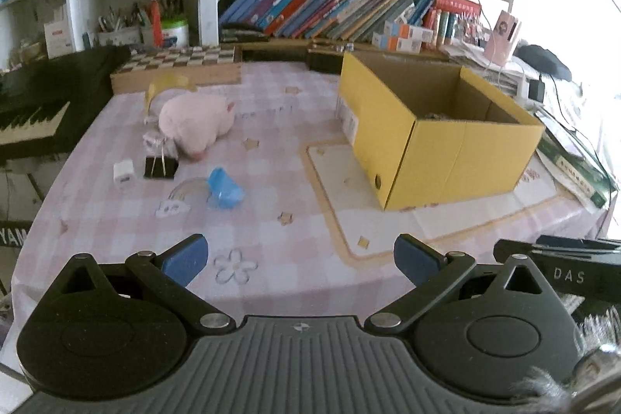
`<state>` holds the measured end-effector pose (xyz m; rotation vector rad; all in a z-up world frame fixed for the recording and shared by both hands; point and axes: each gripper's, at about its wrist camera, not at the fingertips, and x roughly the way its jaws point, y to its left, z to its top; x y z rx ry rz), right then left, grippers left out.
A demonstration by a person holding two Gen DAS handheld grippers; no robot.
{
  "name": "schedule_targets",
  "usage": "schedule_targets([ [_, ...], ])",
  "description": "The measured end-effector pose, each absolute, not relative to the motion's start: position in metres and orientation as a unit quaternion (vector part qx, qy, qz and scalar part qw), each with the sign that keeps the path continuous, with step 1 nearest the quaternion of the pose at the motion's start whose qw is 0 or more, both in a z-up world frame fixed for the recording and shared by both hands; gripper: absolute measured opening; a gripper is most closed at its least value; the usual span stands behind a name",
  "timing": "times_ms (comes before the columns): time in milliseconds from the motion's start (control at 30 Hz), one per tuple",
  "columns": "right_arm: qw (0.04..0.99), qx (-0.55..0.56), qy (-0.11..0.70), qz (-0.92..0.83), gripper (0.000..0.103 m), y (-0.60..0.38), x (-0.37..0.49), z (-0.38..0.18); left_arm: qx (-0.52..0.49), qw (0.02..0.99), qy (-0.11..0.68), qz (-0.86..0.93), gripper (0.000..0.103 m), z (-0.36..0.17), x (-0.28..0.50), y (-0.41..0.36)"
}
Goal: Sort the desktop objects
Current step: 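Withdraw both tools from the box back toward the remaining objects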
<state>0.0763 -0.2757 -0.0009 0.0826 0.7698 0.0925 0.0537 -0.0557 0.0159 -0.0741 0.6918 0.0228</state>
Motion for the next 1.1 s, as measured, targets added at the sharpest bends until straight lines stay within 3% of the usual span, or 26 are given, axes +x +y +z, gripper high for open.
schedule_targets([
  [1100,0.913,0.007,0.396,0.099,0.062,-0.184,0.036,-0.010,-0.048,0.936,0.347,0.040,0.103,0.009,-0.003,0.017],
])
